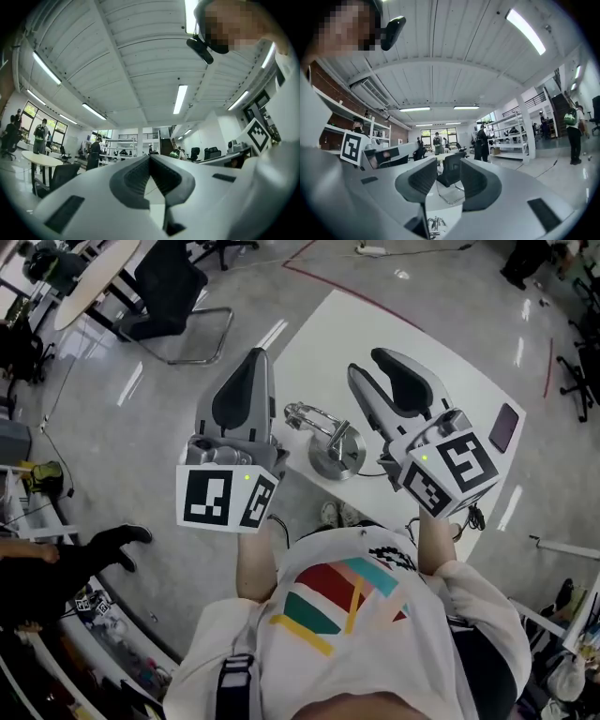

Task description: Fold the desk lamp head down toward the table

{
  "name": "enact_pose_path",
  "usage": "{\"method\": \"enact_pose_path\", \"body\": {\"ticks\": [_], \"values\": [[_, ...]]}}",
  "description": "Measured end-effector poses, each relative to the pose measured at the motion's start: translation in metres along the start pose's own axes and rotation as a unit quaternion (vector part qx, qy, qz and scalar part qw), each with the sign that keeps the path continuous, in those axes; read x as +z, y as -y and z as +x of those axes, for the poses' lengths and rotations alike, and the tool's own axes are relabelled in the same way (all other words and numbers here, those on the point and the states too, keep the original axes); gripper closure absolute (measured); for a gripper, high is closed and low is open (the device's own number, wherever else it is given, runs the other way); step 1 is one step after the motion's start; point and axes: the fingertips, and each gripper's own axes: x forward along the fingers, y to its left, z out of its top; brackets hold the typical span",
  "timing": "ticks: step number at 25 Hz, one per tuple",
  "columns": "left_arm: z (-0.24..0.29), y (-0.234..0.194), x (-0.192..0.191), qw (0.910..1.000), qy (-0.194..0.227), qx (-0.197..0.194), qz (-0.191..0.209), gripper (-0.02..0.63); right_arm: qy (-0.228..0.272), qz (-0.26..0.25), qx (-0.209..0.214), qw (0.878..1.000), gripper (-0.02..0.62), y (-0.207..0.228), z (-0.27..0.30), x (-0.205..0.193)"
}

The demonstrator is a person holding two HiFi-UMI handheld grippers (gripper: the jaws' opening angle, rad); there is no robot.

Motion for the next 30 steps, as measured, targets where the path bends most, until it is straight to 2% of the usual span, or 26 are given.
{"method": "enact_pose_path", "body": {"ticks": [4,10,18,24,30], "values": [[0.013,0.04,0.005,0.9992,0.0,-0.038,0.016,0.561,0.001,0.008,-0.029,1.0,0.439,0.018,-0.028,-0.011],[0.022,0.081,-0.004,0.9969,-0.015,-0.076,0.016,0.561,-0.013,0.001,-0.056,0.998,0.44,0.028,-0.057,-0.027],[0.023,0.081,-0.011,0.9973,-0.02,-0.07,0.012,0.561,-0.005,0.001,-0.045,0.999,0.44,0.029,-0.057,-0.027],[0.026,0.088,-0.018,0.9962,-0.035,-0.051,0.061,0.561,-0.007,-0.005,-0.031,0.999,0.474,0.03,-0.055,-0.028],[0.02,0.076,-0.013,0.9957,-0.035,-0.053,0.066,0.561,-0.019,-0.014,-0.026,0.999,0.474,0.017,-0.039,-0.031]]}}
